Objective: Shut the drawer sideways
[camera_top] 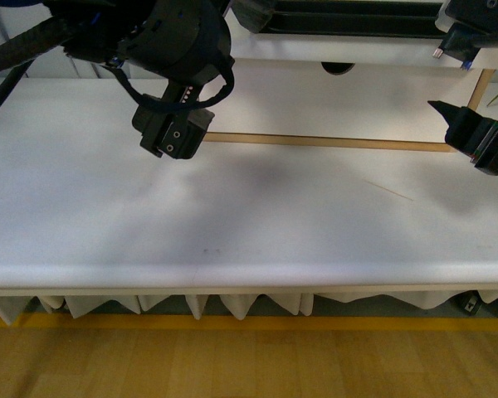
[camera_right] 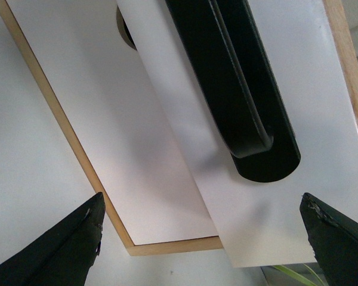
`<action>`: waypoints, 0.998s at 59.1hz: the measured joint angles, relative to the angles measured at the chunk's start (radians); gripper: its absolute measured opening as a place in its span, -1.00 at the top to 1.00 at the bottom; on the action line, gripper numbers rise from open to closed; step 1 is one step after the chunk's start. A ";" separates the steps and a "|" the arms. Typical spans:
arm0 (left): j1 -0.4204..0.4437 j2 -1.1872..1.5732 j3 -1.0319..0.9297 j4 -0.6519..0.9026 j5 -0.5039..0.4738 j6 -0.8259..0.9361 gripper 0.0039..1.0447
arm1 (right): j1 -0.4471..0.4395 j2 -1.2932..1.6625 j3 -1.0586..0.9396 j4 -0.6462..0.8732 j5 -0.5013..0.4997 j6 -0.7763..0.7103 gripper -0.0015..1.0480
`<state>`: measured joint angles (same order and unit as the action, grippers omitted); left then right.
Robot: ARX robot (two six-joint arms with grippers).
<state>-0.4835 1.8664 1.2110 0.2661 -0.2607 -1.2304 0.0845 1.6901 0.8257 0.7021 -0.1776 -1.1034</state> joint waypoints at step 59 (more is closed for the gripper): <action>0.007 0.139 0.201 -0.089 0.010 0.023 -0.89 | -0.053 0.126 0.116 0.012 -0.008 0.002 -0.83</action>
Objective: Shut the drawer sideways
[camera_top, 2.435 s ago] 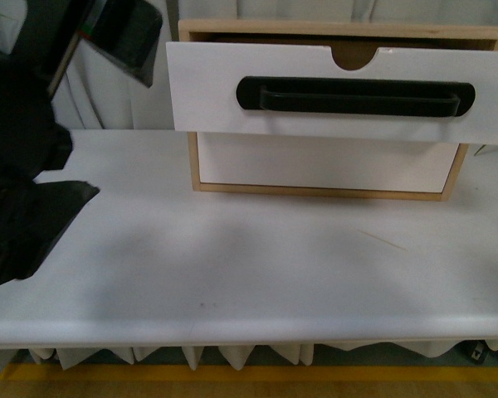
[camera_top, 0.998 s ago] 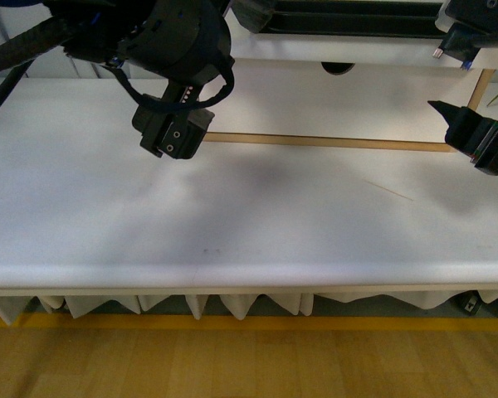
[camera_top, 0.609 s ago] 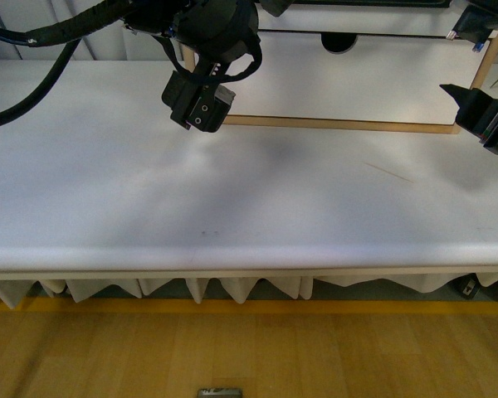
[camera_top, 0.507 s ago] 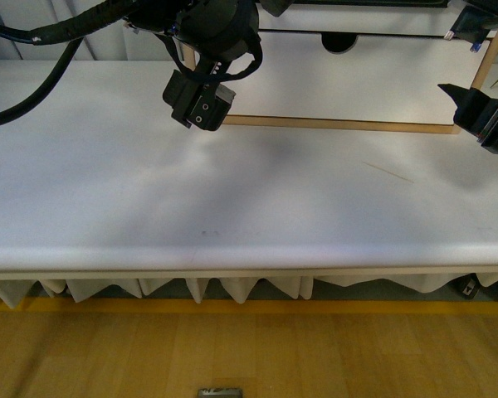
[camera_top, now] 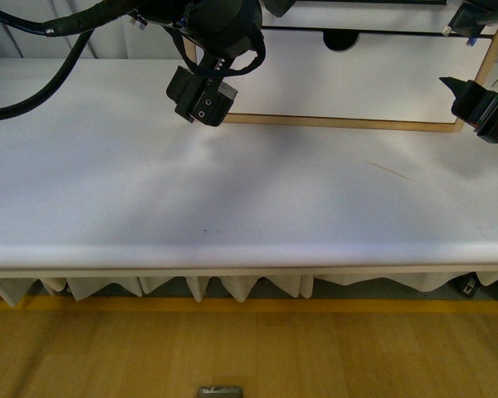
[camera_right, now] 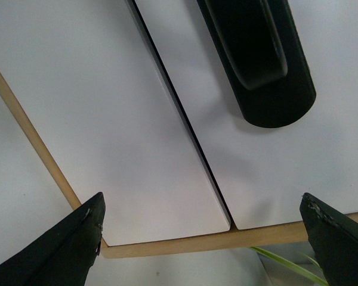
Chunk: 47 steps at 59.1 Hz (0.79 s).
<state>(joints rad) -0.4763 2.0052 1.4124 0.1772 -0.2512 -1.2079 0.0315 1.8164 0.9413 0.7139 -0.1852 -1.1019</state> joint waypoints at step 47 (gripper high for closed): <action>0.013 -0.121 -0.140 0.064 0.001 0.028 -0.89 | 0.009 -0.065 -0.045 -0.026 -0.011 0.016 -0.83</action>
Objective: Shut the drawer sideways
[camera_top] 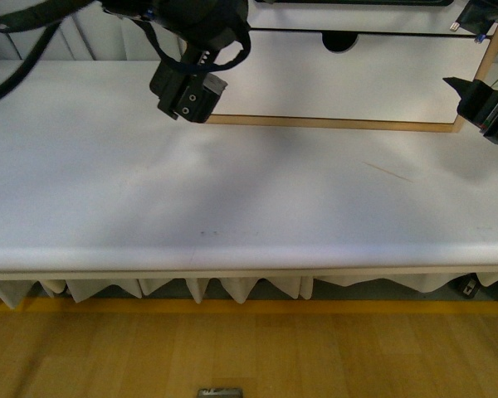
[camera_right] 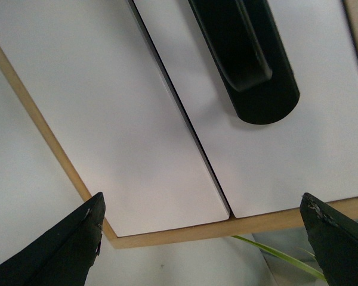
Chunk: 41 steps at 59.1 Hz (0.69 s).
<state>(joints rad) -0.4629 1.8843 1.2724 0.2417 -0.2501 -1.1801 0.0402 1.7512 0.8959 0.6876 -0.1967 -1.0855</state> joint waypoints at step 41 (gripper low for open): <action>0.125 -0.647 -0.642 0.116 -0.121 0.491 -0.89 | 0.083 -0.792 -0.470 -0.196 0.255 0.371 -0.83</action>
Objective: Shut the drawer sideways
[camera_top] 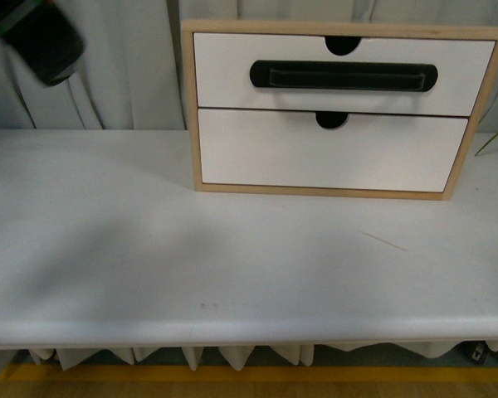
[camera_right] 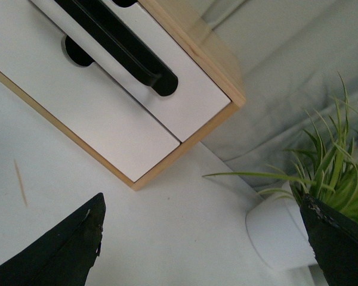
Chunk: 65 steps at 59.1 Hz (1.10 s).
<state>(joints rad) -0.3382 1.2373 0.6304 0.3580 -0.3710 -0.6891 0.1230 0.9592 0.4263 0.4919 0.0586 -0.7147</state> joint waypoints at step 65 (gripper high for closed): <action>0.335 -0.825 -0.562 -0.014 0.368 0.679 0.93 | -0.121 -0.798 -0.331 -0.441 -0.057 0.702 0.97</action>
<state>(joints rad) -0.0036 0.4126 0.0689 0.3439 -0.0029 -0.0105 0.0025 0.1608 0.0956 0.0505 0.0017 -0.0128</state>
